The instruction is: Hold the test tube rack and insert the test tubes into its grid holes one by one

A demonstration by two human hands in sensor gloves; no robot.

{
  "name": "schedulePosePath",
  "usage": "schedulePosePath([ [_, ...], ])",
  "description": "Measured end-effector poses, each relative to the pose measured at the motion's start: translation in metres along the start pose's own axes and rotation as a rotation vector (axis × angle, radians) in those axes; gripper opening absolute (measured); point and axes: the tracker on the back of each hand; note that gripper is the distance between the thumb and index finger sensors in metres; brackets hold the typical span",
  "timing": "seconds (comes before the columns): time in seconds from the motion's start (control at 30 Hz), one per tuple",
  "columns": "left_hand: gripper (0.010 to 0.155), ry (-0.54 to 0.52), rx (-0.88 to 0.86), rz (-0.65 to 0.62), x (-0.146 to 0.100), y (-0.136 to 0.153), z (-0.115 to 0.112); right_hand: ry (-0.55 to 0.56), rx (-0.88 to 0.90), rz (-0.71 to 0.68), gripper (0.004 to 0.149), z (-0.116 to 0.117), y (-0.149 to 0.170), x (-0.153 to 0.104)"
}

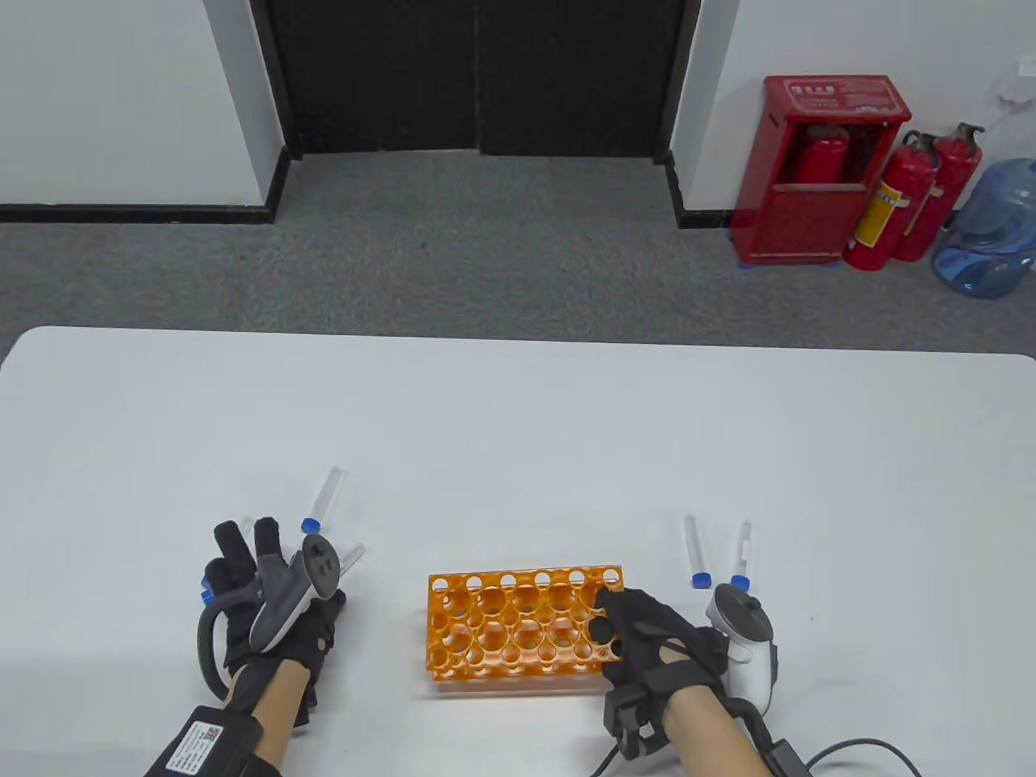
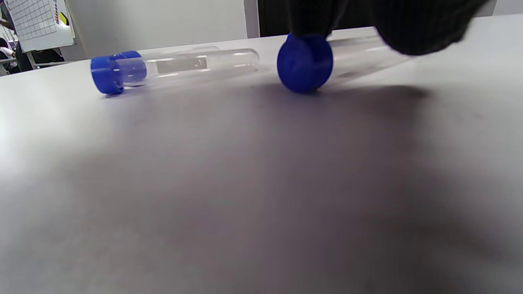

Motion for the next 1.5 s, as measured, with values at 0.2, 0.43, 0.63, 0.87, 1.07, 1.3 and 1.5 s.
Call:
schedulePosePath([
  [0.2,0.057,-0.005,0.057,-0.005,0.0,-0.009,-0.003,-0.008,-0.001,-0.003,0.047,0.001,0.001,0.001],
  [0.43,0.052,-0.056,0.048,-0.057,-0.003,-0.015,0.0,-0.017,0.012,0.003,0.047,0.003,0.001,0.0],
  [0.63,0.055,-0.311,-0.076,-0.219,-0.045,-0.015,0.056,-0.021,0.023,0.01,0.047,0.005,0.0,0.0],
  [0.87,0.049,-0.324,-0.087,-0.449,-0.082,-0.03,0.103,-0.024,0.022,0.006,0.047,0.006,0.0,0.001],
  [1.07,0.043,-0.338,-0.12,-0.544,-0.098,-0.045,0.119,-0.029,0.032,0.003,0.047,0.006,0.0,0.0],
  [1.3,0.042,-0.379,-0.049,-0.594,-0.11,-0.069,0.123,-0.038,0.035,-0.003,0.047,0.007,0.0,0.0],
  [1.5,0.045,-0.406,0.024,-0.664,-0.121,-0.092,0.12,-0.043,0.037,-0.008,0.047,0.007,0.0,0.001],
])
Point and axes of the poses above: the tracker on the back of each hand, its own y axis roughly to the little-finger side, its own x axis roughly from the wrist to the fingertips, z = x × y, and after that the axes turned 7 degrees about y, right-handed
